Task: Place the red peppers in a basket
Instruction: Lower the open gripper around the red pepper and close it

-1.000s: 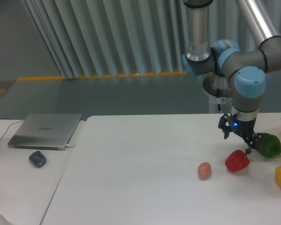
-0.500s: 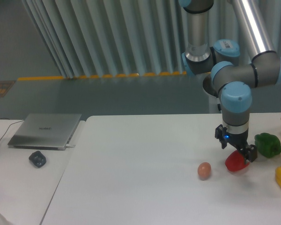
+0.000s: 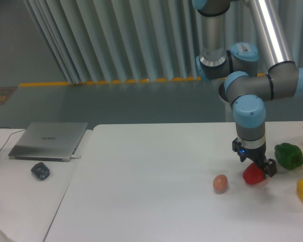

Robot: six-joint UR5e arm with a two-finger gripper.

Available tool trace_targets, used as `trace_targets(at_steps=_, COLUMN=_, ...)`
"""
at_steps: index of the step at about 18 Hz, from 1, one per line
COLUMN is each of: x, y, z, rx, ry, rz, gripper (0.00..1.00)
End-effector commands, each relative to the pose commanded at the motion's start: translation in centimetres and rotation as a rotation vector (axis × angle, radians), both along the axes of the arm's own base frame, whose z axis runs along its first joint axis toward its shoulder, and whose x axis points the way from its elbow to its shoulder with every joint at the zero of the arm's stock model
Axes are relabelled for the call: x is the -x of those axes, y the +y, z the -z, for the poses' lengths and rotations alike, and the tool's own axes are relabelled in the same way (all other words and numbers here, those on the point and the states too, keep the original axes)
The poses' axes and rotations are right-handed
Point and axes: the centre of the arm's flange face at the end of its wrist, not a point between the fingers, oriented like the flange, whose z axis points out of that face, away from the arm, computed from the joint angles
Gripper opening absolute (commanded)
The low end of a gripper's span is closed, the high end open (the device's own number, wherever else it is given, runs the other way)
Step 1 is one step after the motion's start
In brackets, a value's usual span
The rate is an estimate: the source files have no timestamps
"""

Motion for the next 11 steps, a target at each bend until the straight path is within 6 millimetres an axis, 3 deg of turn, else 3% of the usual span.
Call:
trace_targets(at_steps=7, x=-0.7, y=0.6, z=1.1, rx=0.038, ry=0.016, rz=0.02, gripper=1.0)
trace_targets(at_steps=9, x=-0.7, y=0.6, z=1.2, rx=0.042, ry=0.018, rz=0.023, gripper=0.9)
trace_targets(at_steps=11, x=-0.7, y=0.6, z=1.2, rx=0.042, ry=0.018, rz=0.023, gripper=0.73)
